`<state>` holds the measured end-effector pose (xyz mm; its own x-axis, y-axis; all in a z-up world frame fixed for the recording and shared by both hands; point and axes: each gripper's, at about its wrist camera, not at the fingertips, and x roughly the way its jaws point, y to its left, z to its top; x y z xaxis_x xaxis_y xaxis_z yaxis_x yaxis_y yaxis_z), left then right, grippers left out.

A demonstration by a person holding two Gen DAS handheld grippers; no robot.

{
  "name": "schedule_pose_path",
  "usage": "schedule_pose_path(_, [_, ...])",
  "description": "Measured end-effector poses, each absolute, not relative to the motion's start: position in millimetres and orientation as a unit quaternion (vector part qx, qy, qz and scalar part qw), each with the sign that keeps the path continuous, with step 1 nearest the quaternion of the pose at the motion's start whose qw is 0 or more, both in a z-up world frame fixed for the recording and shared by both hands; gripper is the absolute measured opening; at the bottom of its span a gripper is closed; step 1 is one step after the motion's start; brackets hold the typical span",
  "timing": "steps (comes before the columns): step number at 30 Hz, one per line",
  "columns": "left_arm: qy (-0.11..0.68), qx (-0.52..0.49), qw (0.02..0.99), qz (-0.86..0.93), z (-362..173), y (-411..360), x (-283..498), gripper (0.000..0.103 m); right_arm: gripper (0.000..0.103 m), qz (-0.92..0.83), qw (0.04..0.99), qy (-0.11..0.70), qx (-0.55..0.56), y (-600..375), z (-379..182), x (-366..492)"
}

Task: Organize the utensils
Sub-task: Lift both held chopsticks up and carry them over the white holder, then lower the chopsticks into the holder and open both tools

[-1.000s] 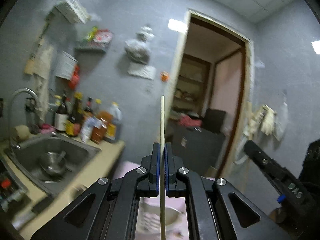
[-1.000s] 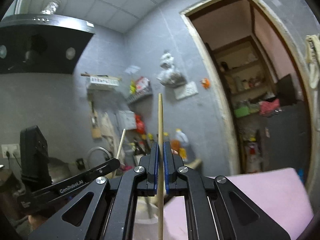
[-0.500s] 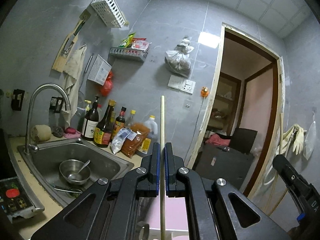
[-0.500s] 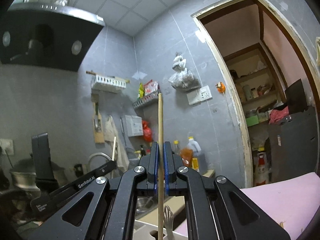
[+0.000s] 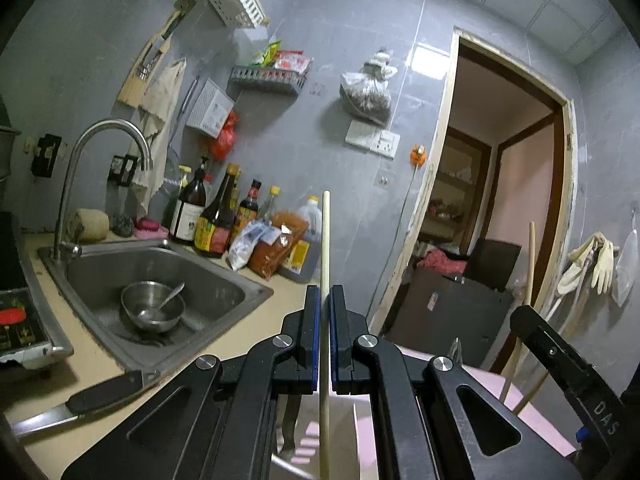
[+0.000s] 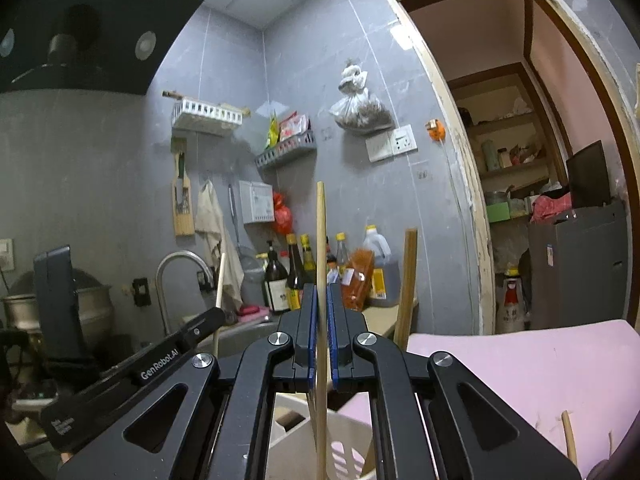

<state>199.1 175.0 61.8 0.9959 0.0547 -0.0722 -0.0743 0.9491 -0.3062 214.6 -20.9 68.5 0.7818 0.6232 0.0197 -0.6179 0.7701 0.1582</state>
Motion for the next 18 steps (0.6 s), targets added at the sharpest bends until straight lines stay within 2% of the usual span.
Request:
schedule_pose_path(15, [0.112, -0.184, 0.976, -0.012, 53.5, 173.5, 187.8, 0.004, 0.005, 0.332, 0.941, 0.047, 0.053, -27.2, 60.9, 207.6])
schedule_pose_path(18, [0.119, -0.181, 0.976, -0.017, 54.3, 171.1, 182.9, 0.004, 0.008, 0.332, 0.941, 0.038, 0.049, -30.5, 63.0, 201.1])
